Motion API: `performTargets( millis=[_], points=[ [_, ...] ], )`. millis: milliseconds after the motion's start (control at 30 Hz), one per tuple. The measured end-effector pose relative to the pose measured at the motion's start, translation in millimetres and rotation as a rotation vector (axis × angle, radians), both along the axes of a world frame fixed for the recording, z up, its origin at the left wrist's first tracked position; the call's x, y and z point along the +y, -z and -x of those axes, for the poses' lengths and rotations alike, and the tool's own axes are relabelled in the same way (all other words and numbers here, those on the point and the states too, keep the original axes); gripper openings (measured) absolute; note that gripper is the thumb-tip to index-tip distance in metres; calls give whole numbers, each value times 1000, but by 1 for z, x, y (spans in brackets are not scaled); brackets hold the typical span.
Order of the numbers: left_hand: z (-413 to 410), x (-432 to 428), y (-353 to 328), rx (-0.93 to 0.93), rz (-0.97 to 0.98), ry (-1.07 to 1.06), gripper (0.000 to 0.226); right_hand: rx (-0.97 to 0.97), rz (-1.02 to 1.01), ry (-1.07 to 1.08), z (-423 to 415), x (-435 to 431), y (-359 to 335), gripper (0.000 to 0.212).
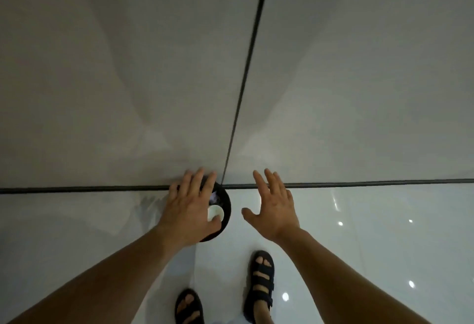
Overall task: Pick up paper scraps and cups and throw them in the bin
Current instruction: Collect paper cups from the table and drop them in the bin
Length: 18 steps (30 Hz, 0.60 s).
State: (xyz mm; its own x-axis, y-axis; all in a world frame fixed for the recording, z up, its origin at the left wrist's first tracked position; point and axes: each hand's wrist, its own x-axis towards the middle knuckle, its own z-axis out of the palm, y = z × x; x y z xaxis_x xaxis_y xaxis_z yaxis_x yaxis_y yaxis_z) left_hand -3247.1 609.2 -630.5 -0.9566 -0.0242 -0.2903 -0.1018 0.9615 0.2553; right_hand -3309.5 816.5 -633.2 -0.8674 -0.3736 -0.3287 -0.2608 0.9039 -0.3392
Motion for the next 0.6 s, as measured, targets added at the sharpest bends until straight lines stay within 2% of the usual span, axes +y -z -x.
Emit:
performTargets(
  millis=[167,300,600],
  points=[
    [4,73,-139,-15,-3,161,99,60,-41,71,-40,67,-133,85],
    [-2,152,-222,20,-16,273,96,79,-52,258,-81,141,-207,85],
    [-41,366,-308,77,59,549,94,11,-103,672,-209,353,-264,86]
  ],
)
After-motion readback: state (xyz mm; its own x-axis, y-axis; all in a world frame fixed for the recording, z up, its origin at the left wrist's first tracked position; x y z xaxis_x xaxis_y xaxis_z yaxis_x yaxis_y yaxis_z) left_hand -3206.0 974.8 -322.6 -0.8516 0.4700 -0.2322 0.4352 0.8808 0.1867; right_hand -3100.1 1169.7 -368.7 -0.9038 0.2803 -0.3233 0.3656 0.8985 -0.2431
